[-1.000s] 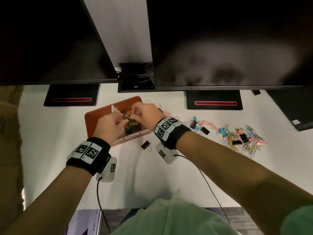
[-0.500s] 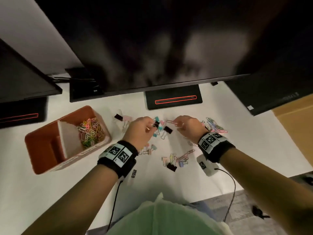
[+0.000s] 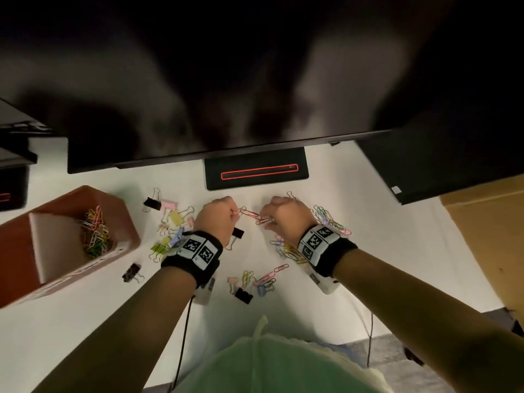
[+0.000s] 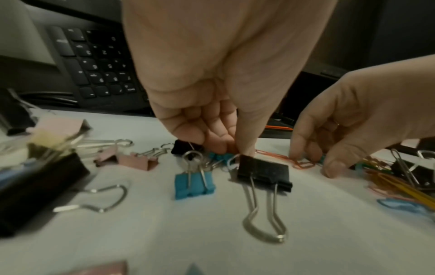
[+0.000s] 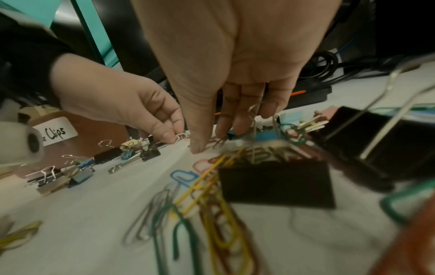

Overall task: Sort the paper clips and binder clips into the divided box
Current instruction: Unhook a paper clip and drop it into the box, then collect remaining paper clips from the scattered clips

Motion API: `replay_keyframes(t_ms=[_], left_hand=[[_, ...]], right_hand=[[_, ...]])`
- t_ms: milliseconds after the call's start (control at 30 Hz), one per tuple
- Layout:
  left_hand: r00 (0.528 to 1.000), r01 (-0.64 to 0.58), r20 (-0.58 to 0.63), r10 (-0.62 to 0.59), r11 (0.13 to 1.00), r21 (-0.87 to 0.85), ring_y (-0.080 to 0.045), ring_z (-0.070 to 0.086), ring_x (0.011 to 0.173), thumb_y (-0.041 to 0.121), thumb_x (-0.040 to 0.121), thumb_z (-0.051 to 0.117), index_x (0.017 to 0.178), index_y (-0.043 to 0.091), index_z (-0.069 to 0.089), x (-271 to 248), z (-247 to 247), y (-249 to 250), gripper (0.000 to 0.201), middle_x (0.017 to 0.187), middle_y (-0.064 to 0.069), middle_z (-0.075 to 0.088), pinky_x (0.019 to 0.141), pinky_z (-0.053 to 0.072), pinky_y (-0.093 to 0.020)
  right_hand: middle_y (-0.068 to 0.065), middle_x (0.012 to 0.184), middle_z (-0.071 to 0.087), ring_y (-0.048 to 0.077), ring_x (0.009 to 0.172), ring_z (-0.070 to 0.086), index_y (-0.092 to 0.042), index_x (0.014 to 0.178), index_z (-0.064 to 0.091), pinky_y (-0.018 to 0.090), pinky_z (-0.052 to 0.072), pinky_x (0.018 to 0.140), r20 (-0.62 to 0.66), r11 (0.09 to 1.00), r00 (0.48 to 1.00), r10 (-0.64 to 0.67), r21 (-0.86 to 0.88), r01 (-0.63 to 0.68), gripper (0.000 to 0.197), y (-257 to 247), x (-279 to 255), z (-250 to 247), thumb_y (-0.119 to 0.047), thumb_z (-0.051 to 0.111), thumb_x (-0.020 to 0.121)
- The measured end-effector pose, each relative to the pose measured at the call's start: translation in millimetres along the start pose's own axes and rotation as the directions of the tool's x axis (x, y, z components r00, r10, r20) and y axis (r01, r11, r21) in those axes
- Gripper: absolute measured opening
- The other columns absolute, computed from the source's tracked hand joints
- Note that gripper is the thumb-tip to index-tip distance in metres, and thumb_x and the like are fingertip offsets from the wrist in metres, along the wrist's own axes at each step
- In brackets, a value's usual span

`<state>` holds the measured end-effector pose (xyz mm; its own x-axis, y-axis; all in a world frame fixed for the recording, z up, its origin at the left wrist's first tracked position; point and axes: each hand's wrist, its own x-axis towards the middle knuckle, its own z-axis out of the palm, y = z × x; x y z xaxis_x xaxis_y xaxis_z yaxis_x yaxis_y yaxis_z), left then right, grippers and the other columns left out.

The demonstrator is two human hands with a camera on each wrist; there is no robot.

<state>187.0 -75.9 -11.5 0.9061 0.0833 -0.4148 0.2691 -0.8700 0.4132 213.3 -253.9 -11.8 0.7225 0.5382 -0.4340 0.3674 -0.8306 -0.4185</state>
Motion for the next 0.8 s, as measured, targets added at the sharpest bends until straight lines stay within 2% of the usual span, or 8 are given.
replay_keyframes(t_ms=[100, 233, 300, 400, 567, 667, 733, 800], left_hand=[[0.997, -0.052, -0.052, 0.05, 0.998, -0.041, -0.023, 0.059, 0.083, 0.016, 0.087, 0.057, 0.095, 0.012, 0.063, -4, -3, -4, 0.011, 0.093, -0.006, 0.061, 0.075, 0.048, -0.03], [0.974, -0.22, -0.066, 0.216, 0.974, -0.059, -0.018, 0.057, 0.08, 0.015, 0.088, 0.055, 0.095, 0.013, 0.064, -11, -4, -3, 0.011, 0.098, -0.002, 0.054, 0.075, 0.047, -0.027], [0.964, -0.266, -0.032, 0.265, 0.962, -0.057, -0.018, 0.058, 0.082, 0.015, 0.088, 0.055, 0.094, 0.014, 0.062, -10, -3, 2, 0.009, 0.099, -0.001, 0.053, 0.078, 0.05, -0.03], [0.969, -0.245, 0.02, 0.247, 0.968, -0.056, -0.017, 0.057, 0.077, 0.014, 0.087, 0.055, 0.094, 0.016, 0.061, -8, -4, 11, 0.009, 0.091, -0.001, 0.055, 0.077, 0.053, -0.036], [0.975, -0.217, 0.003, 0.222, 0.955, -0.203, -0.013, 0.055, 0.08, 0.012, 0.09, 0.054, 0.119, 0.019, 0.059, -11, -12, 15, 0.03, 0.09, 0.001, 0.054, 0.082, 0.047, -0.024], [0.981, -0.184, -0.001, 0.192, 0.941, -0.282, -0.012, 0.057, 0.087, 0.017, 0.09, 0.056, 0.105, 0.015, 0.068, -15, -16, 11, 0.019, 0.095, 0.001, 0.059, 0.08, 0.045, -0.017], [0.988, -0.146, -0.006, 0.152, 0.929, -0.34, -0.01, 0.058, 0.084, 0.02, 0.088, 0.059, 0.096, 0.016, 0.07, -16, -18, 7, 0.014, 0.092, 0.004, 0.06, 0.074, 0.042, -0.011], [0.991, -0.134, -0.024, 0.135, 0.914, -0.383, -0.007, 0.059, 0.081, 0.021, 0.086, 0.062, 0.088, 0.019, 0.069, -20, -21, 4, 0.007, 0.088, 0.008, 0.058, 0.073, 0.043, -0.012]], right_hand=[[0.003, 0.1, 0.059, 0.024, 0.094, 0.059, -0.017, 0.097, 0.068, 0.034, 0.049, 0.082, -0.016, 0.999, 0.999, -0.034, -0.007, 0.034, 0.016, 0, 2, -1, -0.025, 0.058, 0.087], [0.005, 0.102, 0.059, 0.024, 0.092, 0.059, -0.015, 0.094, 0.068, 0.034, 0.05, 0.08, 0.016, 0.995, 0.996, -0.091, -0.027, 0.091, 0.016, 2, -1, 0, -0.023, 0.056, 0.088], [0.005, 0.103, 0.061, 0.024, 0.093, 0.059, -0.015, 0.093, 0.067, 0.035, 0.051, 0.08, 0.05, 0.994, 0.993, -0.105, -0.018, 0.106, 0.016, 2, -4, -1, -0.022, 0.054, 0.088], [0.003, 0.101, 0.065, 0.023, 0.093, 0.06, -0.017, 0.094, 0.065, 0.034, 0.051, 0.079, 0.096, 0.996, 0.992, -0.087, 0.021, 0.085, 0.016, 7, -12, -3, -0.018, 0.051, 0.087], [0.002, 0.1, 0.065, 0.022, 0.092, 0.059, -0.019, 0.103, 0.062, 0.033, 0.051, 0.079, -0.033, 0.994, 0.999, -0.042, 0.101, 0.046, 0.018, 23, -26, -12, -0.016, 0.055, 0.086], [0.002, 0.111, 0.061, 0.022, 0.102, 0.057, -0.019, 0.113, 0.06, 0.033, 0.049, 0.086, -0.062, 0.997, 0.997, -0.036, 0.067, 0.04, 0.027, 22, -24, -12, -0.025, 0.059, 0.086], [0.003, 0.119, 0.058, 0.022, 0.109, 0.054, -0.019, 0.12, 0.058, 0.036, 0.046, 0.093, -0.055, 1.0, 0.998, -0.013, 0.023, 0.014, 0.035, 18, -17, -9, -0.032, 0.059, 0.087], [0.003, 0.12, 0.058, 0.023, 0.109, 0.054, -0.02, 0.12, 0.057, 0.038, 0.046, 0.094, -0.056, 1.0, 0.998, 0.002, -0.02, -0.003, 0.035, 14, -9, -5, -0.032, 0.058, 0.087]])
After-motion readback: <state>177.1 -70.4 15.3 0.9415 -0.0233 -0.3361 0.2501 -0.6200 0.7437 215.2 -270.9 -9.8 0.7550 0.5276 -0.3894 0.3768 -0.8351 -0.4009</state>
